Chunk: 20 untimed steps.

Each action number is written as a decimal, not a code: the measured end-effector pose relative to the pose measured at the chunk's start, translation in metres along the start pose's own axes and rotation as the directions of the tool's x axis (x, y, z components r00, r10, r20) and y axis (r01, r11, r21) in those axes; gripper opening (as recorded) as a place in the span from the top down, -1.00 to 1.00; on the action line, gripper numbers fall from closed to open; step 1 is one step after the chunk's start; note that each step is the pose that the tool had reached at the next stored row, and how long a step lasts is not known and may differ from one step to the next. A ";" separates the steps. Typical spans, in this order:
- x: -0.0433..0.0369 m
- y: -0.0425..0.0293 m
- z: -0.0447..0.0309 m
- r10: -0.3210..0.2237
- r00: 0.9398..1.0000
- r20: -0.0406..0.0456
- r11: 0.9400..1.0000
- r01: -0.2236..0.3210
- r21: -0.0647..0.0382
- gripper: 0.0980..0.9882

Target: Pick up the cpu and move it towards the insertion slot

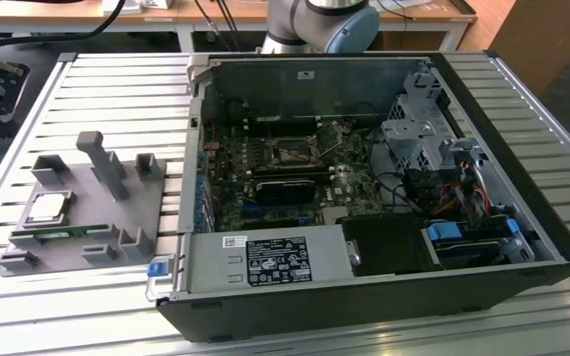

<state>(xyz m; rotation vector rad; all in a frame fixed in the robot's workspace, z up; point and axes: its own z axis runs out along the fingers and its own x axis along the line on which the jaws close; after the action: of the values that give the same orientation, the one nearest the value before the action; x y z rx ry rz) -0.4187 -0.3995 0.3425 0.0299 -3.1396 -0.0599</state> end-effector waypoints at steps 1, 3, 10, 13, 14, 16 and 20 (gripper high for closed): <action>0.0000 -0.0011 0.0001 0.000 1.000 0.000 1.000 0.000 0.000 0.98; 0.0002 -0.0029 0.0004 0.000 1.000 0.000 1.000 0.000 0.000 0.98; 0.0011 -0.0048 0.0057 0.000 1.000 0.000 1.000 0.000 0.000 0.57; 0.0013 -0.0054 0.0095 0.000 1.000 0.000 1.000 0.000 0.000 0.44; 0.0014 -0.0055 0.0108 0.000 1.000 0.000 1.000 0.000 0.000 0.30; 0.0015 -0.0059 0.0136 0.000 1.000 0.000 1.000 0.000 0.000 0.04; 0.0017 -0.0067 0.0191 0.000 1.000 0.000 1.000 0.000 0.000 -0.22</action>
<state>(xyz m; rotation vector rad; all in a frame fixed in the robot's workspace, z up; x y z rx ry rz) -0.4203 -0.4055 0.3232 0.0301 -3.1398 -0.0600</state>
